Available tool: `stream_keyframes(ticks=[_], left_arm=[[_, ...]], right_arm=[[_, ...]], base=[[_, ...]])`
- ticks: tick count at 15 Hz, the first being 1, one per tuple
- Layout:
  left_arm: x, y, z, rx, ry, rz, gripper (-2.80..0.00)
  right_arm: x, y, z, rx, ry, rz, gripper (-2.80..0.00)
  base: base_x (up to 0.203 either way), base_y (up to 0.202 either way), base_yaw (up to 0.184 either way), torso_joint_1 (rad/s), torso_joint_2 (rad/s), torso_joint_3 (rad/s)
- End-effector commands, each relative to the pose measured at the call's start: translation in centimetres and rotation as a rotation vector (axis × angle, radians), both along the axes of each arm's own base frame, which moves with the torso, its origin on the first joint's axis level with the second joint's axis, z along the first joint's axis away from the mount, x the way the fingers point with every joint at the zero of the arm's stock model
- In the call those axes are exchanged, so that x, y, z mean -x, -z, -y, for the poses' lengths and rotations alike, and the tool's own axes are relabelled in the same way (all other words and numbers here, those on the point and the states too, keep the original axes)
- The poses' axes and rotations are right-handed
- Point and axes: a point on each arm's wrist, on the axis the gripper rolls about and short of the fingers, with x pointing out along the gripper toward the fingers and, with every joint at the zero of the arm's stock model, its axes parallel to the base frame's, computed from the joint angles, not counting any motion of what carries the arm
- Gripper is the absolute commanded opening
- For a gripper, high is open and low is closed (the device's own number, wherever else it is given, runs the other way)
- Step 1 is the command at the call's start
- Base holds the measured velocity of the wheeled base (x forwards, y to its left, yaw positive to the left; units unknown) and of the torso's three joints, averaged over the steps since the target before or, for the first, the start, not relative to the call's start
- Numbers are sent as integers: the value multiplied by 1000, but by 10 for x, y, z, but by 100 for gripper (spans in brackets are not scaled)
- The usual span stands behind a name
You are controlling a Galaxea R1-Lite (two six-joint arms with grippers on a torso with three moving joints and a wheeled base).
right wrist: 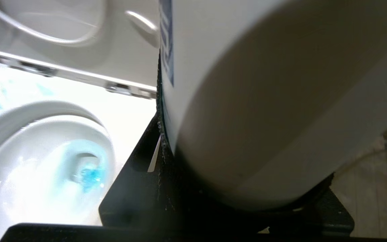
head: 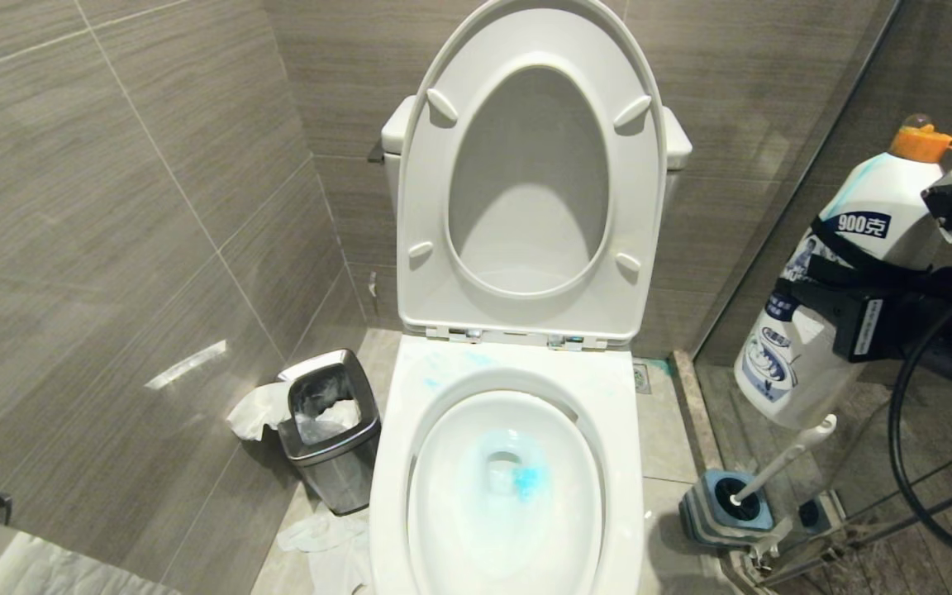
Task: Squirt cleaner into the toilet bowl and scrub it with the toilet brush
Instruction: Place the cleaning agent on the floor
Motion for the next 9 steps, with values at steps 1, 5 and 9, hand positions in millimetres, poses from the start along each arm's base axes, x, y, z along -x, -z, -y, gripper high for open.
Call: stream_keyframes(ticks=[1,5,9], left_arm=[[0,0,0,0,0,0,-280],[0,0,0,0,0,0,-280],[0,0,0,-3,0,0,-280]], right_arm=[[-8,9,37,-13,74,-32,-280],[-19,24,85,-34,95,-91,-280],[-27,30,87,-4,83,-115,-280]], base=[[0,0,0,0,0,0],[0,0,0,0,0,0],[0,0,0,0,0,0]])
